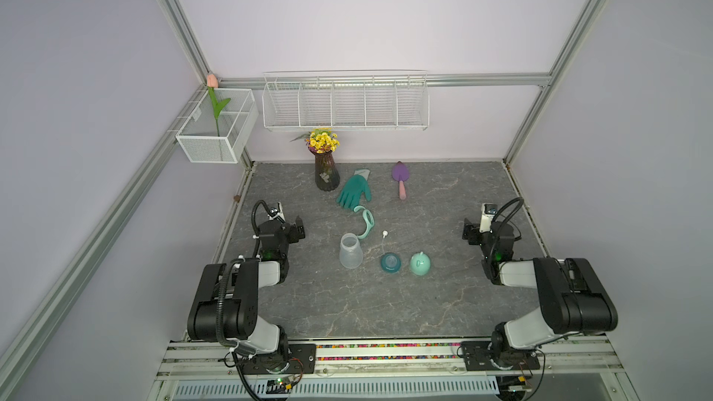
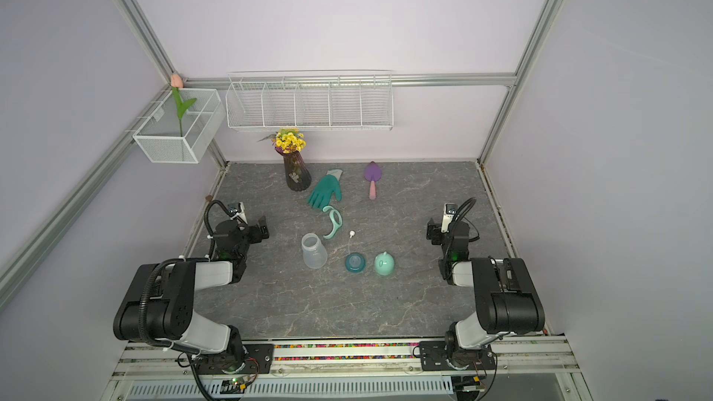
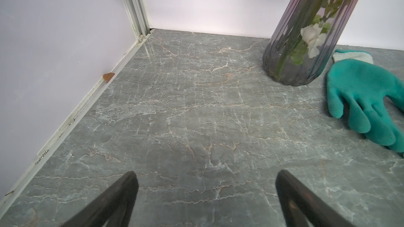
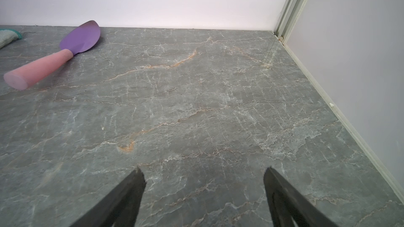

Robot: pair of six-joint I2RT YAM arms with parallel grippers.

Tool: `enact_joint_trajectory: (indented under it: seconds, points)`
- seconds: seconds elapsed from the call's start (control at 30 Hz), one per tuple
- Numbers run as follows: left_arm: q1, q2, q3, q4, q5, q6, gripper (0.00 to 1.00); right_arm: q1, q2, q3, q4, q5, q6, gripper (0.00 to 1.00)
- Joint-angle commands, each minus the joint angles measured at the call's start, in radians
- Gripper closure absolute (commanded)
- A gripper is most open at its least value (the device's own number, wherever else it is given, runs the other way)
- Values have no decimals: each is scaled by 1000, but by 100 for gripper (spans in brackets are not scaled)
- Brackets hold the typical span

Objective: Assemble the baby bottles
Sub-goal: Pick up the baby bottle from the center of the board.

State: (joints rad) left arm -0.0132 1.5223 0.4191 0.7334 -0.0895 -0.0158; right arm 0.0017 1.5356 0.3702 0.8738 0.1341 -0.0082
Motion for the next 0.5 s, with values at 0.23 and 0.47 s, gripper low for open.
enact_joint_trajectory:
  seconds: [0.23, 0.47]
  points:
    - [2, -224, 79, -231, -77, -42, 1, 88, -287, 154, -436, 142, -27, 12]
    - [-23, -451, 149, -432, 3, -107, 1, 319, -355, 400, -826, -138, 10, 11]
